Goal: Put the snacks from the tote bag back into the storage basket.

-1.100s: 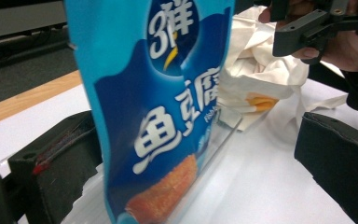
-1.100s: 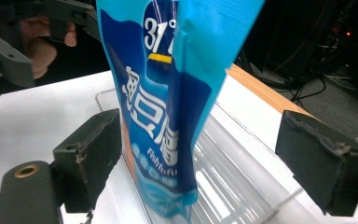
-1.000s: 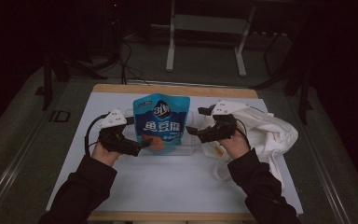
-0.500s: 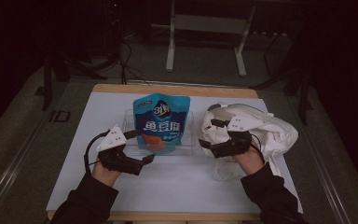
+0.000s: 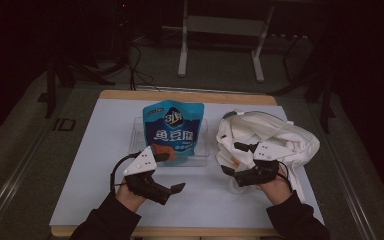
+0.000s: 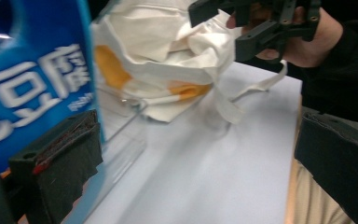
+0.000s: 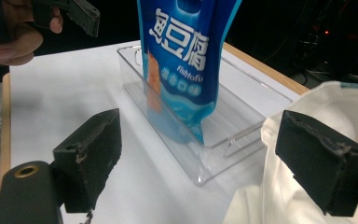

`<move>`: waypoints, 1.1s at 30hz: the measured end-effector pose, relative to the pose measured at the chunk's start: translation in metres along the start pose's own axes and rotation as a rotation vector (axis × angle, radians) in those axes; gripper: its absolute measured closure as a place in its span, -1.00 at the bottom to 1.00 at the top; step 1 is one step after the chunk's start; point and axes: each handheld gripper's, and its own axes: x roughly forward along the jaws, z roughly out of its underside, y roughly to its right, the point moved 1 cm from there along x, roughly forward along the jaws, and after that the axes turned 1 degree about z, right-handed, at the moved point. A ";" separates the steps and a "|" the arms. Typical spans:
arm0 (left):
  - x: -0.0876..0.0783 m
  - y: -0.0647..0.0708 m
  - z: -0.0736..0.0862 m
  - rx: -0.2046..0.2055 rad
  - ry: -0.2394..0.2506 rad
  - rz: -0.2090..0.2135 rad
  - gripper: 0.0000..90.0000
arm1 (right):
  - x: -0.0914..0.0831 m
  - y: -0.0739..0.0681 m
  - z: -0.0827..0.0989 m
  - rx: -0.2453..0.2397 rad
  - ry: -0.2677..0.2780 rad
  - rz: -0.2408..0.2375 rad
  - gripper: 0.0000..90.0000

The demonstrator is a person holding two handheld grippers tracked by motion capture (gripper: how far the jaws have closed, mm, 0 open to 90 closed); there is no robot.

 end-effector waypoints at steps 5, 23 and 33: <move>0.014 0.011 0.000 0.016 -0.015 0.061 -0.98 | -0.008 -0.007 0.012 -0.001 0.004 0.009 -0.69; 0.050 0.025 0.021 0.040 -0.137 0.171 -0.98 | -0.028 -0.015 0.052 0.009 -0.010 0.080 -0.68; 0.054 0.022 0.034 0.022 -0.168 0.191 -0.98 | -0.039 -0.017 0.069 0.034 -0.014 0.094 -0.68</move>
